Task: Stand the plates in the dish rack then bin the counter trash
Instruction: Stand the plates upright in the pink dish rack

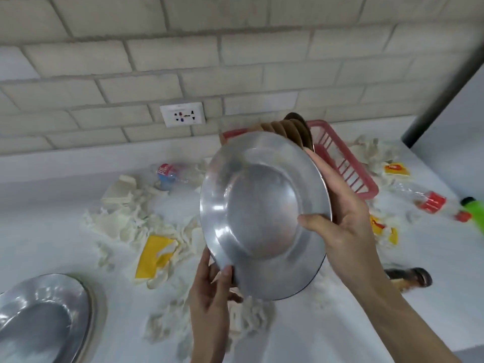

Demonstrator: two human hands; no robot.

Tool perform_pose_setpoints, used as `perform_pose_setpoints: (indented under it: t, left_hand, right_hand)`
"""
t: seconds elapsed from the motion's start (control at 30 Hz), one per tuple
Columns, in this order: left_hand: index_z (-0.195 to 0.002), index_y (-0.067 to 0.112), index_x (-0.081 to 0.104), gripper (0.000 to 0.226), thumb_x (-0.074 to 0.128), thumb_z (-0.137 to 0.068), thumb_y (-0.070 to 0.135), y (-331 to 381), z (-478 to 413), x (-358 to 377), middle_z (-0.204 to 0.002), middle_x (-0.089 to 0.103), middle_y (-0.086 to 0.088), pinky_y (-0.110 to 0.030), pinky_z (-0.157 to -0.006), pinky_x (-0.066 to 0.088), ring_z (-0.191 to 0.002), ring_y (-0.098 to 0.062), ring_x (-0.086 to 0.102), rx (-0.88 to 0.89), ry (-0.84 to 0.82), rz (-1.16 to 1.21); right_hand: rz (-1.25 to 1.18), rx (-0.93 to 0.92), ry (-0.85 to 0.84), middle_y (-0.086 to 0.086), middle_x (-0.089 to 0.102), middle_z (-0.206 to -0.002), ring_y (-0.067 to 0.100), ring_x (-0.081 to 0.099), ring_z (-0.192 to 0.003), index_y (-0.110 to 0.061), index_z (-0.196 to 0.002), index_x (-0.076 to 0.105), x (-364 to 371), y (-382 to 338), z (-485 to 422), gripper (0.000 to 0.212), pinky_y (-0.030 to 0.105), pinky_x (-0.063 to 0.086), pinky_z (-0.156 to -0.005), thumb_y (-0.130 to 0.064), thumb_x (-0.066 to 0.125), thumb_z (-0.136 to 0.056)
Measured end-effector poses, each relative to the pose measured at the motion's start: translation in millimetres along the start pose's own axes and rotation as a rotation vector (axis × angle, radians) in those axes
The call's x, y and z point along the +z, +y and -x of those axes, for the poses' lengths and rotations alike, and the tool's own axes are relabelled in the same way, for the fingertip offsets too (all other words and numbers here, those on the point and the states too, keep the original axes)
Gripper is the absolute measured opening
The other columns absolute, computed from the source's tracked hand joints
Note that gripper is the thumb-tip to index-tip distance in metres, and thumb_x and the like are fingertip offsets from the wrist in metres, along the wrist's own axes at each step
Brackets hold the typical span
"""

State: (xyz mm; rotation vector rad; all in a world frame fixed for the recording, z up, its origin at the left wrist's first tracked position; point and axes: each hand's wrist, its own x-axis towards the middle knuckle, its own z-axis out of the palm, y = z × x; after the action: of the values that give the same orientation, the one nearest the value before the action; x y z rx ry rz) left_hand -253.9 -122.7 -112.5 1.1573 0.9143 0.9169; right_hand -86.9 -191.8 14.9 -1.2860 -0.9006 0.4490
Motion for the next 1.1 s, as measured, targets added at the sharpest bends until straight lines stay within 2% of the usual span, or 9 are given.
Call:
perform_pose_setpoints:
  t: [0.1,0.3,0.4,0.5,0.67,0.77,0.83,0.97,1.1]
  left_hand:
    - [-0.133,0.016,0.057,0.052,0.056,-0.082,0.023,-1,8,36,-0.075,0.069,0.0,-0.029,-0.042,0.047,-0.055,-0.015,0.062,0.032,-0.019,0.014]
    - [-0.132,0.024,0.057,0.043,0.049,-0.09,0.023,0,13,107,-0.1,0.073,-0.006,-0.029,-0.049,0.047,-0.066,-0.031,0.07,0.083,-0.161,-0.035]
    - [-0.125,0.027,0.062,0.037,0.051,-0.091,0.019,2,7,139,-0.104,0.073,-0.002,-0.028,-0.053,0.05,-0.073,-0.027,0.072,0.161,-0.205,-0.133]
    - [-0.109,0.04,0.068,0.034,0.052,-0.09,0.016,3,0,167,-0.101,0.074,0.009,-0.03,-0.059,0.054,-0.081,-0.017,0.072,0.284,-0.237,-0.3]
    - [-0.13,0.037,0.059,0.04,0.047,-0.094,0.029,-20,-23,195,-0.125,0.063,0.023,-0.019,-0.095,0.045,-0.118,0.002,0.056,0.479,-0.339,-0.72]
    - [-0.141,0.028,0.052,0.049,0.043,-0.092,0.029,-32,-36,207,-0.141,0.053,0.016,-0.018,-0.109,0.031,-0.131,0.001,0.043,0.565,-0.375,-0.893]
    - [-0.145,0.025,0.048,0.055,0.043,-0.091,0.03,-39,-42,213,-0.148,0.046,0.013,-0.025,-0.114,0.027,-0.138,-0.004,0.037,0.565,-0.376,-0.97]
    - [-0.148,0.023,0.043,0.062,0.052,-0.087,0.022,-54,-47,217,-0.151,0.043,0.008,-0.038,-0.117,0.03,-0.139,-0.007,0.032,0.532,-0.333,-1.033]
    - [-0.149,0.021,0.042,0.063,0.052,-0.087,0.017,-59,-45,218,-0.152,0.041,0.009,-0.045,-0.117,0.031,-0.142,-0.002,0.027,0.487,-0.325,-0.989]
  right_hand:
    - [-0.009,-0.034,0.076,-0.014,0.065,-0.127,0.007,0.057,-0.122,-0.018,-0.135,0.054,-36,-18,-5,0.078,0.019,0.05,-0.094,0.013,0.047,-0.064]
    - [0.066,-0.103,0.159,-0.016,0.071,-0.11,0.005,0.065,-0.106,-0.02,-0.127,0.058,-110,-45,-30,0.081,0.014,0.05,-0.081,0.017,0.045,-0.056]
    - [0.142,-0.128,0.18,-0.021,0.071,-0.104,0.001,0.065,-0.102,-0.022,-0.126,0.057,-141,-54,-49,0.083,0.013,0.05,-0.08,0.022,0.045,-0.057]
    - [0.216,-0.149,0.23,-0.023,0.071,-0.097,-0.002,0.064,-0.085,-0.028,-0.12,0.059,-171,-59,-73,0.081,0.01,0.049,-0.068,0.024,0.045,-0.059]
    - [0.371,-0.152,0.236,0.001,0.062,-0.122,0.015,0.058,-0.115,-0.029,-0.123,0.06,-198,-40,-118,0.074,0.037,0.049,-0.099,0.004,0.049,-0.057]
    - [0.505,-0.103,0.214,0.002,0.056,-0.129,0.014,0.054,-0.115,-0.015,-0.133,0.057,-199,-17,-141,0.073,0.034,0.047,-0.1,0.0,0.048,-0.062]
    - [0.574,-0.094,0.195,0.003,0.053,-0.133,0.009,0.049,-0.114,-0.012,-0.135,0.054,-195,-2,-152,0.07,0.029,0.043,-0.1,-0.001,0.048,-0.067]
    - [0.634,-0.066,0.15,0.007,0.049,-0.137,0.026,0.051,-0.119,-0.012,-0.138,0.05,-183,27,-170,0.063,0.041,0.046,-0.097,0.003,0.051,-0.076]
    - [0.684,-0.067,0.045,0.011,0.044,-0.141,0.033,0.053,-0.118,-0.009,-0.141,0.046,-168,47,-183,0.064,0.037,0.046,-0.094,0.007,0.048,-0.08]
